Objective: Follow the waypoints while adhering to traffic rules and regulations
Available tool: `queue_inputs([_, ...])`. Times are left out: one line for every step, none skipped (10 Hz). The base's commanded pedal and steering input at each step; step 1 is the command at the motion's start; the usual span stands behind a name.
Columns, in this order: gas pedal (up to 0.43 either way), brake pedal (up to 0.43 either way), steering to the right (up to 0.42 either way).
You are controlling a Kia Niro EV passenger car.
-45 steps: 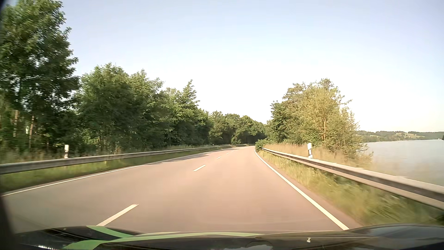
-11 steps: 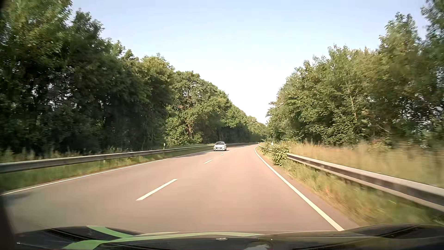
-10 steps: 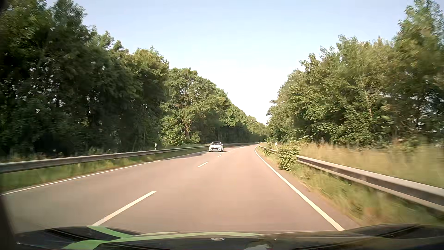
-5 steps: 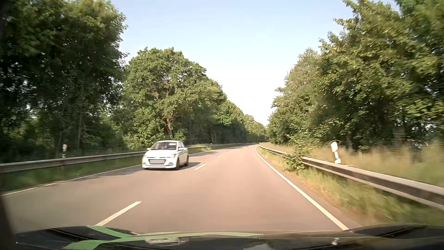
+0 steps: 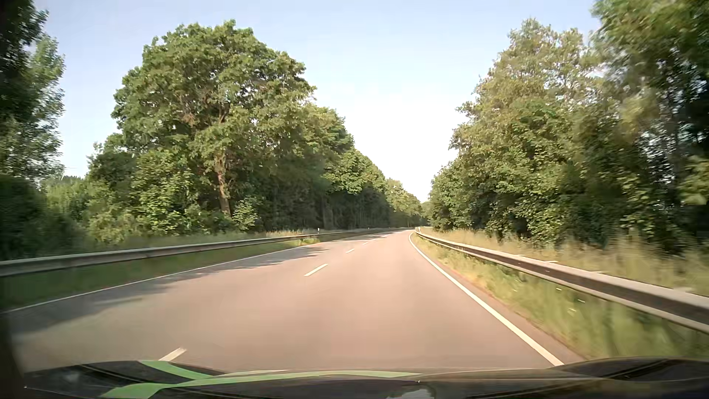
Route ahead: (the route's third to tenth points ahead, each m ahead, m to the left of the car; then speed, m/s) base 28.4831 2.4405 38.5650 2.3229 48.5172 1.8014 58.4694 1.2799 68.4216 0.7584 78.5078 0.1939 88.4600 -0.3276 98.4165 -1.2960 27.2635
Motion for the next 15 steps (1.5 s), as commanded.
queue_inputs([0.189,0.000,0.005])
queue_inputs([0.189,0.000,0.005])
queue_inputs([0.189,0.000,0.005])
queue_inputs([0.189,0.000,0.006])
queue_inputs([0.189,0.000,0.008])
queue_inputs([0.197,0.000,0.009])
queue_inputs([0.240,0.000,0.009])
queue_inputs([0.268,0.000,0.009])
queue_inputs([0.268,0.000,0.009])
queue_inputs([0.268,0.000,0.009])
queue_inputs([0.280,0.000,0.009])
queue_inputs([0.280,0.000,0.009])
queue_inputs([0.268,0.000,0.009])
queue_inputs([0.228,0.000,0.009])
queue_inputs([0.177,0.000,0.007])
